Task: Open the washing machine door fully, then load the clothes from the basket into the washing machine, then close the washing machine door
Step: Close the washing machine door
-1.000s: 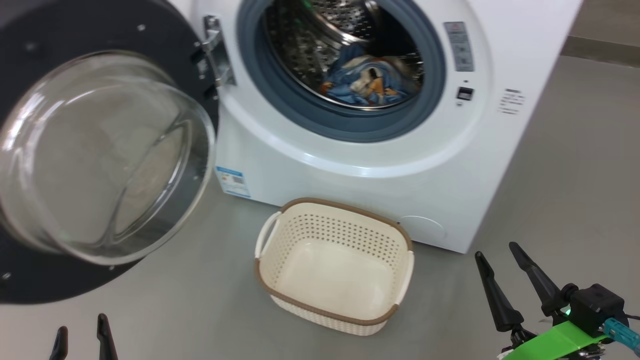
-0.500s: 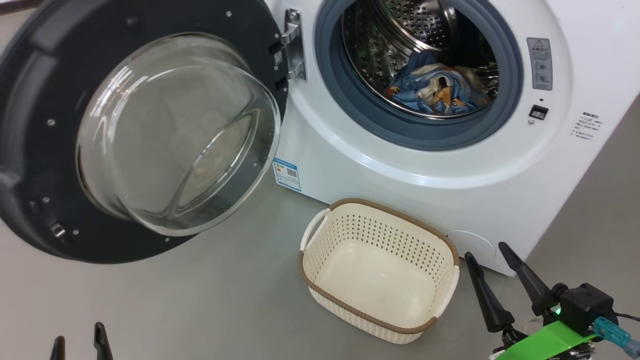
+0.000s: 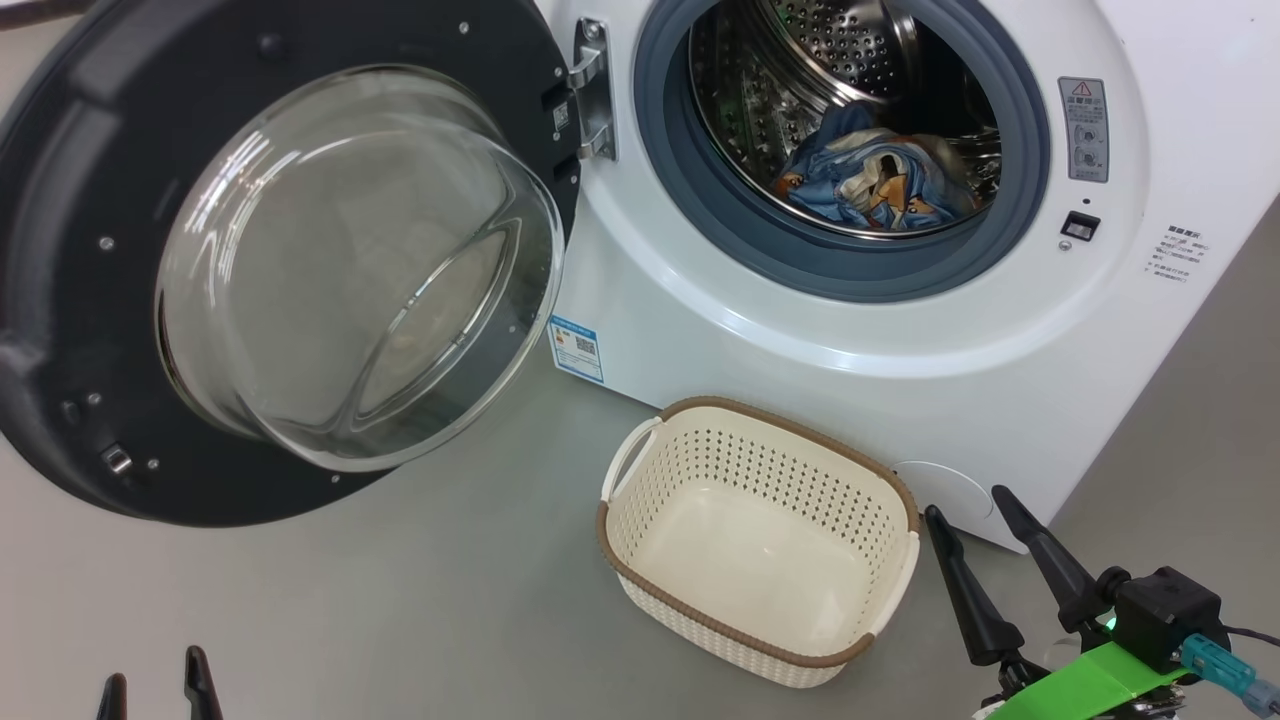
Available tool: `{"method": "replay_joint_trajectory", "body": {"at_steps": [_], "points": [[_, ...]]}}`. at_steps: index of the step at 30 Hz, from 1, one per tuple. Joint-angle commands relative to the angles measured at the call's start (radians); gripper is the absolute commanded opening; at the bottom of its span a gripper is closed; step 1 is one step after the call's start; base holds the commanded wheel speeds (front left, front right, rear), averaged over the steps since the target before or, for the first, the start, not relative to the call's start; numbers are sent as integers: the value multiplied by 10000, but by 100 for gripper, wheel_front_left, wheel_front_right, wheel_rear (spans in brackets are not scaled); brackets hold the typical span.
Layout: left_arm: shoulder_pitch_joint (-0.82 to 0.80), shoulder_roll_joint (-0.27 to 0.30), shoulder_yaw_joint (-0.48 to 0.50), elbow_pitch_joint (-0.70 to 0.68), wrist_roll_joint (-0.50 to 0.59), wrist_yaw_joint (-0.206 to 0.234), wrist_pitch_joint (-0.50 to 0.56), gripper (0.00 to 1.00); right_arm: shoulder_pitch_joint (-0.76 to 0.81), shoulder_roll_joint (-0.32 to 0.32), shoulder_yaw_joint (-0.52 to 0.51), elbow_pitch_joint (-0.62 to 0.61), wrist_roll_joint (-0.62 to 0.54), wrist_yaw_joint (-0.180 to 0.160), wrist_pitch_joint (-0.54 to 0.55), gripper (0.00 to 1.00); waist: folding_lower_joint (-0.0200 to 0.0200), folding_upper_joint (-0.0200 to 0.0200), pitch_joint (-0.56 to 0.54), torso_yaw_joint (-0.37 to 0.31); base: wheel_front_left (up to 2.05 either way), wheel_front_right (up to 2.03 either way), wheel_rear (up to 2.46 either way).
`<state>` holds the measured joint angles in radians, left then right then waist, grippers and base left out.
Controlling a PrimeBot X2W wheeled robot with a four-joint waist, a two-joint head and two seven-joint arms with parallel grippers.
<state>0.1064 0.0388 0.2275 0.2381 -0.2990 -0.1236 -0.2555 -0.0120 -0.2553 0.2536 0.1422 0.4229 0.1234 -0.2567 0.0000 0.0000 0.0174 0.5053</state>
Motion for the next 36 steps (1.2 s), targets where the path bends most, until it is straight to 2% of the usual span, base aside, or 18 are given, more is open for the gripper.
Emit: {"method": "replay_joint_trajectory", "body": {"at_steps": [1,5,6,8,9,12,14,18,24,28,29,36], "points": [[-226,115,300,-335,5,37,-63,100,-301,-108,143,-216,38,73,-51,100,0,0,15,-26,0,0,0],[-356,114,358,-598,50,17,-63,100,-259,-68,92,-240,32,73,-51,100,0,0,80,-112,0,0,0],[-410,114,397,-697,48,9,-63,97,-253,-63,82,-246,31,73,-51,100,0,0,104,-136,0,0,0],[-551,114,527,-919,6,-8,-63,71,-267,-63,73,-258,30,73,-51,100,0,0,183,-203,0,0,0],[-653,114,604,-1043,-26,-17,-63,48,-278,-66,66,-262,31,73,-51,100,0,0,212,-230,0,0,0],[-1035,183,875,-1514,-110,-45,-63,19,-301,-60,34,-273,35,73,-51,100,0,0,299,-310,0,0,0],[-1539,557,1131,-1942,-401,-62,-63,0,-312,-39,46,-287,30,73,-51,100,0,0,365,-403,0,0,0],[-2327,1413,1420,-2292,-1398,-67,-63,0,-349,8,101,-292,30,73,-51,100,0,0,471,-555,0,0,0],[-3712,3300,1901,-1769,-3460,-69,173,0,-497,9,173,-315,45,73,-51,100,0,0,734,-823,0,0,0],[-4785,4359,2285,-579,-5004,-69,726,0,-635,-47,230,-347,51,73,-51,100,0,0,984,-991,0,0,0],[-4785,4359,2285,-579,-5004,-69,726,0,-635,-47,230,-347,51,73,-51,100,0,0,984,-991,0,0,0],[-6414,6043,2499,2180,-7135,-70,2264,0,-923,-119,413,-367,63,73,-51,100,0,0,1376,-1333,0,0,0]]}}
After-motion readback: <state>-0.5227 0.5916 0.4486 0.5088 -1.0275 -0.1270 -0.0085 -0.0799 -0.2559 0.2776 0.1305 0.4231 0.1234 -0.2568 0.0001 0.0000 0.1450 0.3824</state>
